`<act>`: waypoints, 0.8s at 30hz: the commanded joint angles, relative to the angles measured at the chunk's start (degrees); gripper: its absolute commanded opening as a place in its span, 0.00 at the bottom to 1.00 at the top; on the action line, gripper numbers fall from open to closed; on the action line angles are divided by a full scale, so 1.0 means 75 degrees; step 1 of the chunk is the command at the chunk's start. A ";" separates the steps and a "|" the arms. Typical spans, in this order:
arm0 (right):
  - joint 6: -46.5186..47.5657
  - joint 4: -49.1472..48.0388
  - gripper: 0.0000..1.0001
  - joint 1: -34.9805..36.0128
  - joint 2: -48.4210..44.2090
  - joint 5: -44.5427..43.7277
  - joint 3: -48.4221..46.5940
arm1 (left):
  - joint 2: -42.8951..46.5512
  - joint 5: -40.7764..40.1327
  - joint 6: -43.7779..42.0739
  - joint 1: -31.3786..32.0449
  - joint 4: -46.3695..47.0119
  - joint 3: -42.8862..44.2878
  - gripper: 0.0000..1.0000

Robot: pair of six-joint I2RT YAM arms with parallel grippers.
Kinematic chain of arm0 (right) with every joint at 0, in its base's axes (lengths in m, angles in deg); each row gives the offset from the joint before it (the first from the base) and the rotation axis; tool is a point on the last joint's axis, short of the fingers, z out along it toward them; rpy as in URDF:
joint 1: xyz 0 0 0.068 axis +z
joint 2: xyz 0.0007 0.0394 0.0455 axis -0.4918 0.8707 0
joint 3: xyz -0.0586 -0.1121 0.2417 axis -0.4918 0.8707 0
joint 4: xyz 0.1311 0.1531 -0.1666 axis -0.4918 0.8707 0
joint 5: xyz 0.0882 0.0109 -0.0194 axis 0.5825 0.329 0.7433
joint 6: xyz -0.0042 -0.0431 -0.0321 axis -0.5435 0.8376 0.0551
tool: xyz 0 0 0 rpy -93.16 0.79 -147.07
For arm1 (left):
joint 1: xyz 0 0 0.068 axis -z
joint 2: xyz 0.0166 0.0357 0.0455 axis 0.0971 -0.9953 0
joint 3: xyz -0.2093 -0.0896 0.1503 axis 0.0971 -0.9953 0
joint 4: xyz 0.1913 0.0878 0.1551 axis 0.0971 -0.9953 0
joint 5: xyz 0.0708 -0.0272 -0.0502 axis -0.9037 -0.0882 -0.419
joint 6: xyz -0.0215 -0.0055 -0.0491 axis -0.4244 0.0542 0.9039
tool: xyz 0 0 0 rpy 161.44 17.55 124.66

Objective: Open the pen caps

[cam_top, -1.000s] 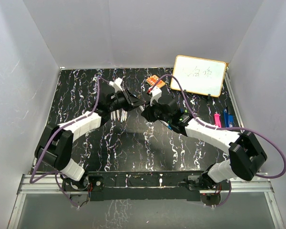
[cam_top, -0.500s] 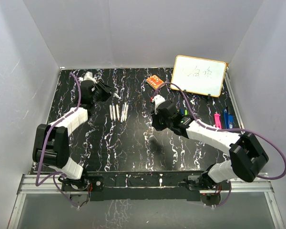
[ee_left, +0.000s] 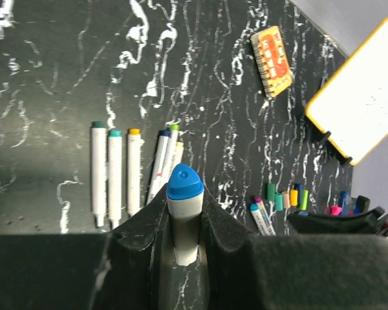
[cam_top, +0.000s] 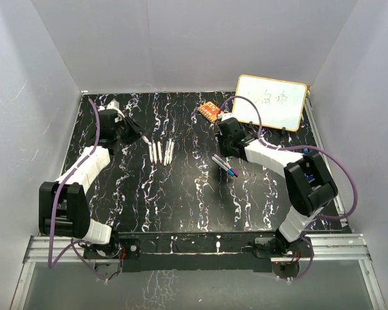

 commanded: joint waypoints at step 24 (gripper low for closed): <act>0.0298 0.0226 0.00 -0.1278 0.2395 0.0275 -0.2300 | -0.1265 0.0869 -0.1508 -0.0935 -0.1736 0.0649 0.00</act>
